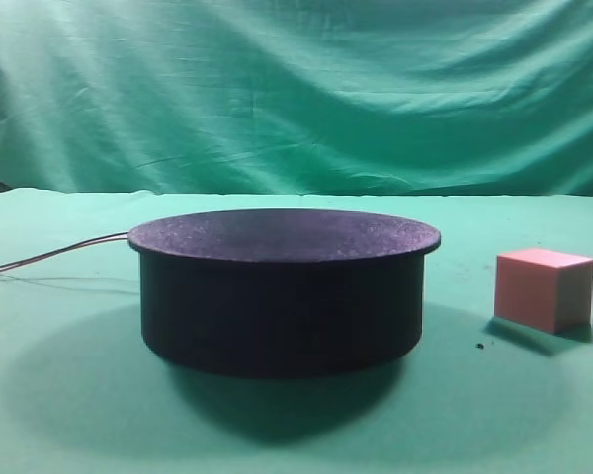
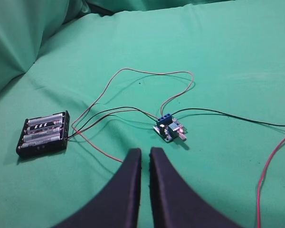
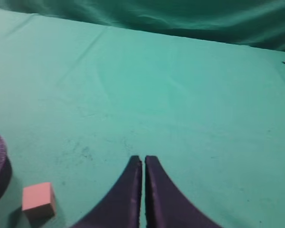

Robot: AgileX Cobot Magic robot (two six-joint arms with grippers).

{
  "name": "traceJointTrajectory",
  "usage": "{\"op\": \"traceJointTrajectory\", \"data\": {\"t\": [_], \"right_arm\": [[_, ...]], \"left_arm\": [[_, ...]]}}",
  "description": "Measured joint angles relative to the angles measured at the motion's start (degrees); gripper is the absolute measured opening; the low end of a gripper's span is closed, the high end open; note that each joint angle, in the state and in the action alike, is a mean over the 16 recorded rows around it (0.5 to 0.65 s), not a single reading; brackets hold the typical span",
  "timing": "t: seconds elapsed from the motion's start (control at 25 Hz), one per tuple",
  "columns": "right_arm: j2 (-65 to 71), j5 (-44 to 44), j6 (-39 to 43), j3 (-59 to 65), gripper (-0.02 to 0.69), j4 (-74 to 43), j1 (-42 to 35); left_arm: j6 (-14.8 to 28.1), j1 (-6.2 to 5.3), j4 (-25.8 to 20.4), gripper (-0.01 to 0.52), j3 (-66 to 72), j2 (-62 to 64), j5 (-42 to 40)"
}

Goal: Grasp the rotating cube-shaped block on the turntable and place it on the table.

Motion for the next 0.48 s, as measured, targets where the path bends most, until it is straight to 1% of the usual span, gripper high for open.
{"op": "traceJointTrajectory", "data": {"t": [0.24, 0.48], "right_arm": [[-7.4, -2.2, 0.3, 7.4, 0.0, 0.2, -2.8], [-9.6, -2.7, 0.9, 10.0, 0.0, 0.4, -3.2]], "left_arm": [[0.0, 0.0, 0.0, 0.0, 0.0, 0.0, 0.0], [0.0, 0.0, 0.0, 0.0, 0.0, 0.0, 0.0]]}}
